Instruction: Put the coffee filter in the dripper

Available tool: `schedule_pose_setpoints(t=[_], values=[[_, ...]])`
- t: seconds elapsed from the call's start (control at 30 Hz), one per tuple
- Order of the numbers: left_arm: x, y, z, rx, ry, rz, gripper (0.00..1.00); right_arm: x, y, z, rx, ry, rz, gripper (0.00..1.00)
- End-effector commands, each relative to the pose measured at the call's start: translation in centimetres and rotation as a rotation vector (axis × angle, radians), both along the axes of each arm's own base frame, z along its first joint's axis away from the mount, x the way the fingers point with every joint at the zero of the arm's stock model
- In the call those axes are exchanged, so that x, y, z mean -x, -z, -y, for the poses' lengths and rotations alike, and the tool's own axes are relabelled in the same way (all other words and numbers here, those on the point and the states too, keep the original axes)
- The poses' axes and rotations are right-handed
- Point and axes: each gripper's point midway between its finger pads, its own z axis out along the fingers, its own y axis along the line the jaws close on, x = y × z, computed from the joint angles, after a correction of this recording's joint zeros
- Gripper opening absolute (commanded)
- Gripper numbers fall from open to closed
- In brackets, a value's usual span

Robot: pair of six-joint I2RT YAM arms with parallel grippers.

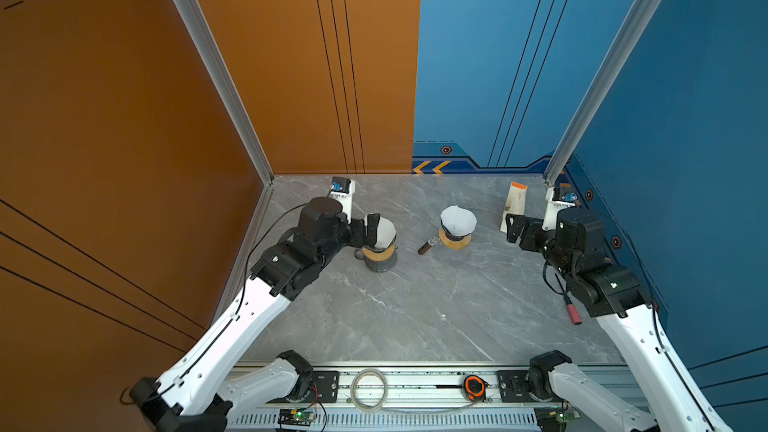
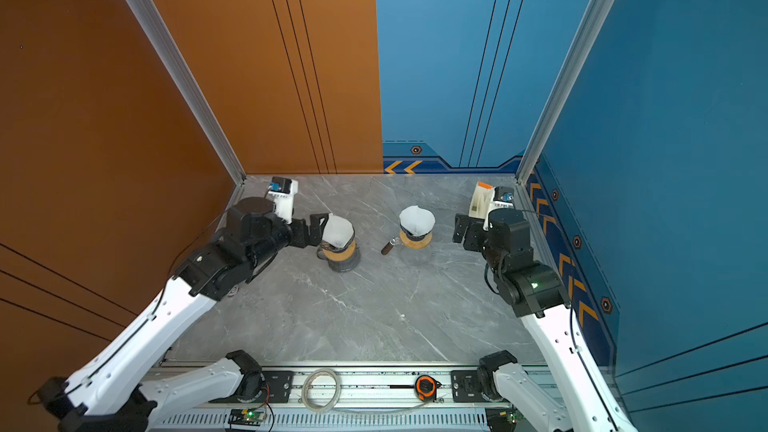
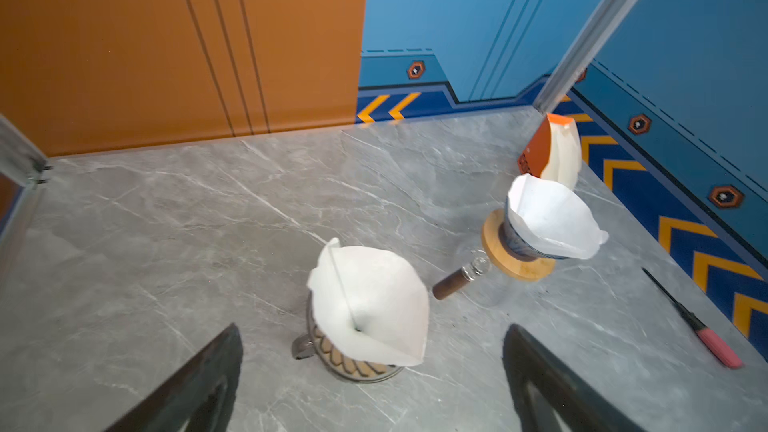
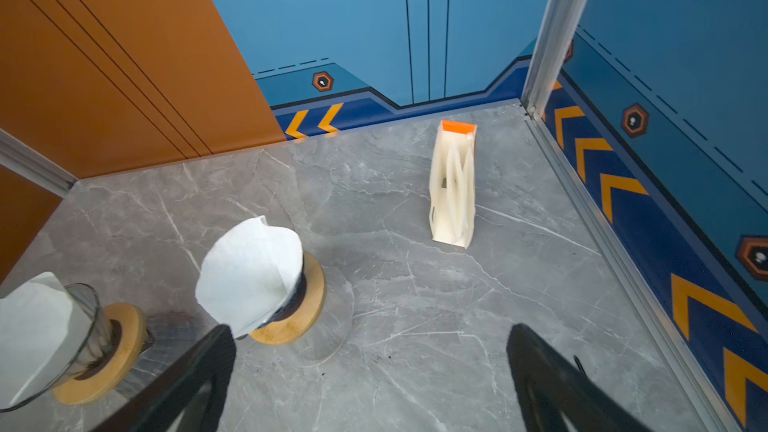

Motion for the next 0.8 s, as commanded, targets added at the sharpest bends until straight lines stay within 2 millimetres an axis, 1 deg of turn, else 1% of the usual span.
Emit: schedule_pose_setpoints(t=[0.0,0.07,0.13,0.2,0.27,0.37,0.4,0.47,0.57,0.67,0.77], values=[[0.5,0.6,-3.9,-0.015,-0.134,0.058,0.98,0.0,1.4,2.1,0.026,0.081,0.055,1.0],[1.0,3.0,-5.8,-0.057,-0.181,0.041,0.98,0.1,3.0,3.3,0.025,0.127,0.073,1.0],[1.2,4.9,-6.9,-0.086,-0.2,0.022,0.98,0.1,4.6,4.3,0.024,0.166,0.087,1.0],[0.9,6.9,-7.7,-0.114,-0.213,0.002,0.98,0.0,6.4,5.3,0.029,0.201,0.097,1.0],[0.1,8.9,-8.6,-0.146,-0.245,-0.001,0.98,-0.4,8.2,5.6,0.056,0.197,0.114,1.0],[-0.9,11.3,-10.5,-0.163,-0.336,-0.001,0.98,-1.0,10.1,5.5,0.132,0.153,0.157,1.0],[-1.4,11.6,-10.9,-0.156,-0.358,0.019,0.98,-1.1,10.4,5.6,0.151,0.158,0.172,1.0],[-2.0,13.2,-11.6,-0.163,-0.383,0.048,0.98,-1.3,11.4,6.3,0.176,0.189,0.194,1.0],[-2.8,15.2,-12.6,-0.184,-0.41,0.106,0.98,-1.6,13.2,7.3,0.165,0.23,0.205,1.0],[-3.4,17.2,-13.9,-0.218,-0.462,0.107,0.98,-1.9,14.8,7.6,0.162,0.235,0.189,1.0],[-4.2,18.6,-14.5,-0.249,-0.475,0.099,0.98,-2.3,16.1,8.0,0.149,0.246,0.202,1.0]])
